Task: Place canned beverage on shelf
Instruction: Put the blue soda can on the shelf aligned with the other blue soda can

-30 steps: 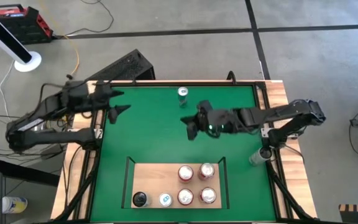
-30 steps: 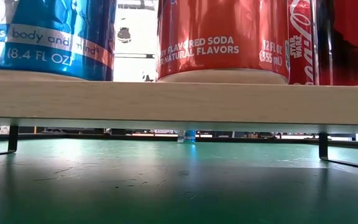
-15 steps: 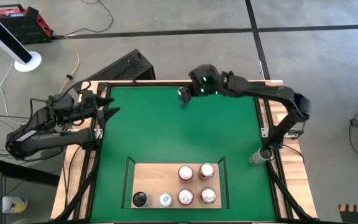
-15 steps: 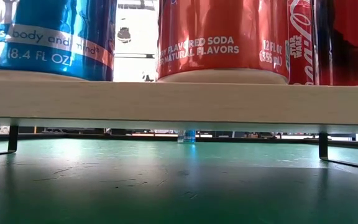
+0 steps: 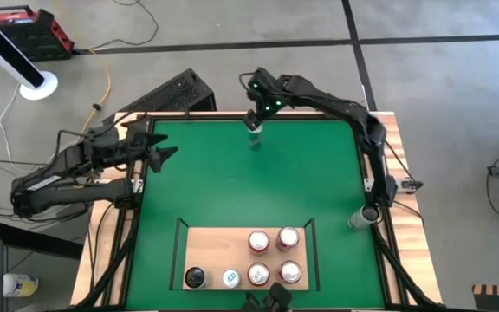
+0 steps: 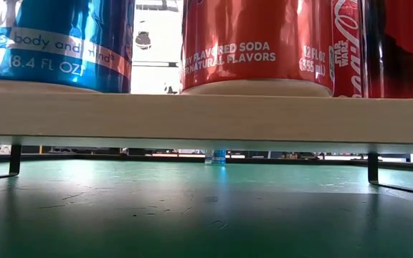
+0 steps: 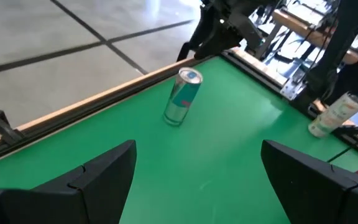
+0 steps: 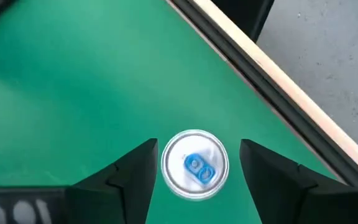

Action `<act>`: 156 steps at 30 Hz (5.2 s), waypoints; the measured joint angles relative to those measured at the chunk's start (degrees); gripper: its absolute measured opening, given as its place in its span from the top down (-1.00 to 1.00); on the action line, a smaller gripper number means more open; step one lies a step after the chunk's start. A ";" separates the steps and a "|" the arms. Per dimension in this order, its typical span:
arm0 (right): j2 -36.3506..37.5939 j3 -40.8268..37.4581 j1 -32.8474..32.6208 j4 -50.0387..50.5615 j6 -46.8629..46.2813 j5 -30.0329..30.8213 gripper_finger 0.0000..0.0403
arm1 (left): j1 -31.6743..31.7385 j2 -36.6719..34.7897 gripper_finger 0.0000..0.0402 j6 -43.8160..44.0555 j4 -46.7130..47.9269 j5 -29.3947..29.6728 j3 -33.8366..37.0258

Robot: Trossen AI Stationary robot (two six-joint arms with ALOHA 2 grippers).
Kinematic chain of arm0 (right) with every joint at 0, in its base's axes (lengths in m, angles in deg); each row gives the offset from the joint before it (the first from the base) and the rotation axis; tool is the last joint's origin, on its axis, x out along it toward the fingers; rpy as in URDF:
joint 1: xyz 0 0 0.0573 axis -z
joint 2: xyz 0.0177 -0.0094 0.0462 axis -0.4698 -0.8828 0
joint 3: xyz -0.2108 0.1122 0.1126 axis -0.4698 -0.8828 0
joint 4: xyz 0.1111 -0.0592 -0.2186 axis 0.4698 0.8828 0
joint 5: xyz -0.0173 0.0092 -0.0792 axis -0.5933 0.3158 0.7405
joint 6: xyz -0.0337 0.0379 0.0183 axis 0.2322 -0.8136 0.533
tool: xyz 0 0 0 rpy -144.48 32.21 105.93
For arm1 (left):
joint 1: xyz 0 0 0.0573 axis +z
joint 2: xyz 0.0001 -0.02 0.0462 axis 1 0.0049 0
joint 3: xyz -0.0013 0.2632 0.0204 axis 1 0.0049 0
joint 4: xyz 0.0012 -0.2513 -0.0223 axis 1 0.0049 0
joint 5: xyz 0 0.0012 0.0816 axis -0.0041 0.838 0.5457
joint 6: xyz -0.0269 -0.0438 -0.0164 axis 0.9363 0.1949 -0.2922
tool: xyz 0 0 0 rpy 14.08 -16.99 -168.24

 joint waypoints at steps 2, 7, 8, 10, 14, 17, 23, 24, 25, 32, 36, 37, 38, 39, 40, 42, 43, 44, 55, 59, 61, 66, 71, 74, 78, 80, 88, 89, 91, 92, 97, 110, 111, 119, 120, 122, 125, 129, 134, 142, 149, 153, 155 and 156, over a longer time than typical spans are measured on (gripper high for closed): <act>-2.22 2.58 0.05 1.74 1.42 -0.01 -0.26 | 0.00 0.82 -0.64 0.00 -0.17 -0.02 0.00; -5.29 5.21 0.08 6.30 3.11 0.01 -0.27 | 0.00 2.16 -0.64 0.00 -1.31 -0.63 0.00; -5.29 5.12 0.18 6.58 3.14 -0.01 -0.27 | 0.00 2.29 -0.64 0.00 -1.34 -0.63 0.00; -5.10 5.12 0.23 5.48 3.16 0.03 -0.27 | 0.00 2.38 -0.64 0.00 -1.51 -0.63 0.00; -5.02 5.06 0.40 4.09 3.09 0.03 -0.27 | 0.00 2.48 -0.64 -0.39 -1.53 -0.63 0.00; -4.62 5.06 0.65 3.10 3.11 0.02 -0.27 | 0.01 2.48 -0.64 -0.42 -1.53 -0.57 0.00; -5.02 5.06 0.71 2.60 3.14 0.04 -0.27 | 0.00 2.48 -0.64 -0.66 -1.53 -0.52 0.00; -5.05 5.06 0.59 2.33 3.12 0.03 -0.27 | 0.00 2.48 -0.64 -0.66 -1.53 -0.52 0.00; -5.05 5.06 0.38 1.93 3.11 0.03 -0.27 | 0.01 2.48 -0.64 -0.66 -1.52 -0.51 0.00; -5.05 5.06 -0.34 -0.10 2.99 0.03 -0.27 | 0.00 2.48 -0.64 -0.66 -1.53 -0.50 0.00; -5.05 5.06 -0.28 0.18 2.21 0.03 -0.27 | 0.00 2.48 -0.64 -0.66 -1.51 -0.48 0.00; -5.05 5.06 -0.28 0.16 2.30 0.05 -0.27 | 0.00 2.48 -0.64 -0.66 -1.51 -0.48 0.00; -5.05 5.06 -0.28 0.16 2.44 0.04 -0.28 | 0.00 2.48 -0.64 -0.66 -1.51 -0.48 0.00; -5.05 5.06 -0.28 0.17 2.45 0.03 -0.28 | 0.00 2.48 -0.64 -0.66 -1.51 -0.48 0.00; -5.05 5.06 -0.28 0.17 2.46 0.03 -0.29 | 0.02 2.48 -0.64 -0.66 -1.53 -0.48 0.00; -5.05 5.06 -0.30 0.36 2.44 0.03 -0.33 | 0.00 2.48 -0.64 -0.66 -1.51 -0.48 0.00; -5.05 5.06 -0.30 0.49 2.46 0.03 -0.35 | 0.00 2.48 -0.64 -0.66 -1.52 -0.48 -0.01; -5.05 5.06 -0.30 0.66 2.46 0.03 -0.37 | 0.01 2.47 -0.64 -0.66 -1.51 -0.48 -0.01; -5.05 5.06 -0.62 4.09 2.48 1.97 -0.80 | 0.02 2.48 -0.64 -0.68 -1.51 -0.48 -0.02; -5.07 5.06 -1.83 5.42 1.58 8.21 -0.84 | 0.00 2.46 -0.64 -0.68 -1.51 -0.48 -0.02; -5.07 5.04 -2.42 5.38 1.38 9.19 -0.85 | 0.00 2.48 -0.64 -0.68 -1.51 -0.52 -0.02; -5.07 5.04 -2.90 6.18 -3.00 9.13 -0.84 | 0.02 2.48 -0.64 -1.11 -1.51 -0.61 -0.02; -5.07 5.04 -2.98 6.37 -7.78 10.74 -0.84 | 0.02 2.48 -0.64 -1.11 -1.51 -0.63 -0.02; -5.07 5.04 -3.20 6.43 -8.84 10.66 -0.84 | 0.02 2.48 -0.64 -1.11 -1.51 -0.63 -0.02; -6.06 5.08 -4.27 5.43 -9.65 10.75 -0.84 | 0.01 2.48 -0.64 -1.11 -1.51 -0.64 -0.02; -7.07 5.01 -4.66 6.07 -10.82 10.73 -0.84 | 0.00 2.48 -0.64 -1.11 -1.51 -0.71 -0.02; -10.85 4.95 -6.01 5.87 -12.09 13.74 -0.84 | 0.02 2.46 -0.64 -1.11 -1.50 -2.44 -0.02; -10.86 4.95 -6.20 5.81 -12.12 14.30 -0.84 | 0.01 2.48 -0.64 -1.13 -1.50 -2.49 -0.02; -10.81 4.95 -6.65 5.99 -12.22 15.51 -0.84 | 0.02 2.46 -0.64 -1.11 -1.48 -2.51 -0.02; -10.76 4.95 -6.75 5.96 -12.37 15.85 -0.84 | 0.02 2.46 -0.64 -1.05 -1.48 -2.51 -0.02; -10.76 4.97 -6.78 7.00 -12.50 15.79 -0.83 | 0.02 2.46 -0.64 -1.02 -1.04 -2.51 -0.04; -10.71 5.01 -6.81 8.22 -12.47 14.79 -0.41 | 0.02 2.47 -0.64 -1.25 -0.87 -2.57 -0.04; -10.71 5.06 -6.88 8.39 -12.45 14.66 -0.37 | 0.02 2.46 -0.64 -1.25 -0.87 -2.75 -0.04; -8.54 8.51 -10.41 14.52 -12.44 13.55 -0.29 | 0.00 2.46 -0.64 -2.38 -0.89 -4.06 -0.04; -8.23 9.48 -11.50 15.39 -12.71 13.73 -0.29 | 0.00 2.46 -0.64 -2.59 -0.94 -4.09 -0.04; -7.90 12.32 -13.87 17.85 -14.33 14.12 -0.29 | 0.00 2.48 -0.64 -3.27 -0.99 -4.64 -0.04; -7.70 15.67 -18.66 21.12 -17.11 14.22 -0.29 | 0.00 2.47 -0.64 -3.89 -1.07 -6.04 -0.04; -5.84 15.18 -26.40 21.35 -25.26 14.24 -0.29 | 0.00 2.47 -0.64 -4.27 -1.07 -8.03 -0.04; -5.83 15.11 -36.88 20.67 -36.01 15.09 -0.29 | 0.00 2.48 -0.64 -5.79 -1.07 -11.11 -0.04; -5.92 15.11 -47.60 13.88 -44.82 21.45 -0.29 | 0.00 2.48 -0.64 -7.05 -1.07 -12.57 -0.04; -5.92 15.11 -49.84 7.19 -37.73 21.12 -0.29 | 0.00 2.48 -0.64 -3.51 -1.09 -12.61 -0.04; -5.99 15.11 -49.80 7.88 -33.14 19.57 -0.29 | 0.00 2.48 -0.64 0.40 -1.09 -12.07 -0.04; -5.99 15.11 -49.76 7.40 -30.63 17.80 -0.29 | 0.00 2.48 -0.64 2.57 -1.09 -11.43 -0.04; -5.99 15.11 -49.89 7.39 -29.38 17.68 -0.29 | 0.00 2.48 -0.64 3.32 -1.09 -11.19 -0.04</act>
